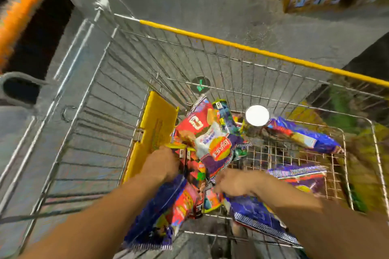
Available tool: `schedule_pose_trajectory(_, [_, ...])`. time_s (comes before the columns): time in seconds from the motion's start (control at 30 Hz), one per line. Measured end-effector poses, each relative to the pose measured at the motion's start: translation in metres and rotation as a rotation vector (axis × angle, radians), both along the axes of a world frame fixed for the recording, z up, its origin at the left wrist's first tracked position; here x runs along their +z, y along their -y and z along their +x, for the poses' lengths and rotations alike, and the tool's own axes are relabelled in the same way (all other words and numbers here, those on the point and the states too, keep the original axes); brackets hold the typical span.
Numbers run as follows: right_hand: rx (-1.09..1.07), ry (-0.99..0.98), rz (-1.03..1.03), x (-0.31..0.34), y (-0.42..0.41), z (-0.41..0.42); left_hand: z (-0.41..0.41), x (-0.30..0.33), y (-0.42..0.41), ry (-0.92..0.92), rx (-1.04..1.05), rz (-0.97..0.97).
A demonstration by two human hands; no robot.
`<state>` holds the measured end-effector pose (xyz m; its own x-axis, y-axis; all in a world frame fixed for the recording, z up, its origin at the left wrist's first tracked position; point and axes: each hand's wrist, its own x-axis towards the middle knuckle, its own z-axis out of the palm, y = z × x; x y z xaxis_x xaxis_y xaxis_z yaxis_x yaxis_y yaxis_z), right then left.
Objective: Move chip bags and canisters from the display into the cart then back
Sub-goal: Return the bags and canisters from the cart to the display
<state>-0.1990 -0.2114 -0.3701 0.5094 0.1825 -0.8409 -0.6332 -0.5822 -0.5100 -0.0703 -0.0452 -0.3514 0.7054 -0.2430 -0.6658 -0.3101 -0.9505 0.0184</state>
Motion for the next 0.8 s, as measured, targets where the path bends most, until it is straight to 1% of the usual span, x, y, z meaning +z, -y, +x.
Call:
schedule_pose_trajectory(0.03, [-0.022, -0.02, 0.031, -0.013, -0.009, 0.001, 0.002, -0.013, 0.002, -0.008, 0.034, 0.001])
schedule_pose_trajectory(0.07, [-0.019, -0.023, 0.018, -0.021, -0.017, 0.002, 0.002, -0.017, 0.005, -0.014, 0.068, -0.005])
schedule_pose_trajectory(0.13, [-0.109, -0.008, 0.012, -0.042, -0.031, 0.002, 0.004, -0.029, 0.012, -0.034, 0.127, 0.005])
schedule_pose_trajectory(0.2, [-0.274, -0.043, 0.001, -0.055, -0.038, 0.002, 0.007, -0.036, 0.017, -0.048, 0.196, -0.012])
schedule_pose_trajectory(0.23, [-0.39, -0.111, 0.038, -0.065, -0.042, 0.003, 0.01, -0.041, 0.017, -0.059, 0.209, -0.025])
schedule_pose_trajectory(0.3, [-0.619, -0.217, 0.14, -0.078, -0.046, 0.007, 0.016, -0.046, 0.016, -0.092, 0.17, -0.054])
schedule_pose_trajectory(0.33, [-0.698, -0.258, 0.158, -0.083, -0.047, 0.009, 0.016, -0.046, 0.016, -0.11, 0.163, -0.077])
schedule_pose_trajectory(0.43, [-0.86, -0.324, 0.288, -0.078, -0.042, 0.008, 0.009, -0.044, 0.017, -0.118, 0.176, -0.236])
schedule_pose_trajectory(0.5, [-0.99, -0.303, 0.373, -0.07, -0.034, 0.003, 0.003, -0.042, 0.023, -0.124, 0.192, -0.346])
schedule_pose_trajectory(0.63, [-1.131, -0.244, 0.487, -0.049, -0.018, 0.0, 0.004, -0.021, 0.038, -0.243, 0.358, -0.539])
schedule_pose_trajectory(0.7, [-1.134, -0.181, 0.504, -0.029, -0.01, 0.0, 0.005, -0.008, 0.043, -0.265, 0.395, -0.651])
schedule_pose_trajectory(0.8, [-1.068, -0.111, 0.511, -0.005, 0.001, -0.011, 0.001, 0.013, 0.049, -0.309, 0.395, -0.768])
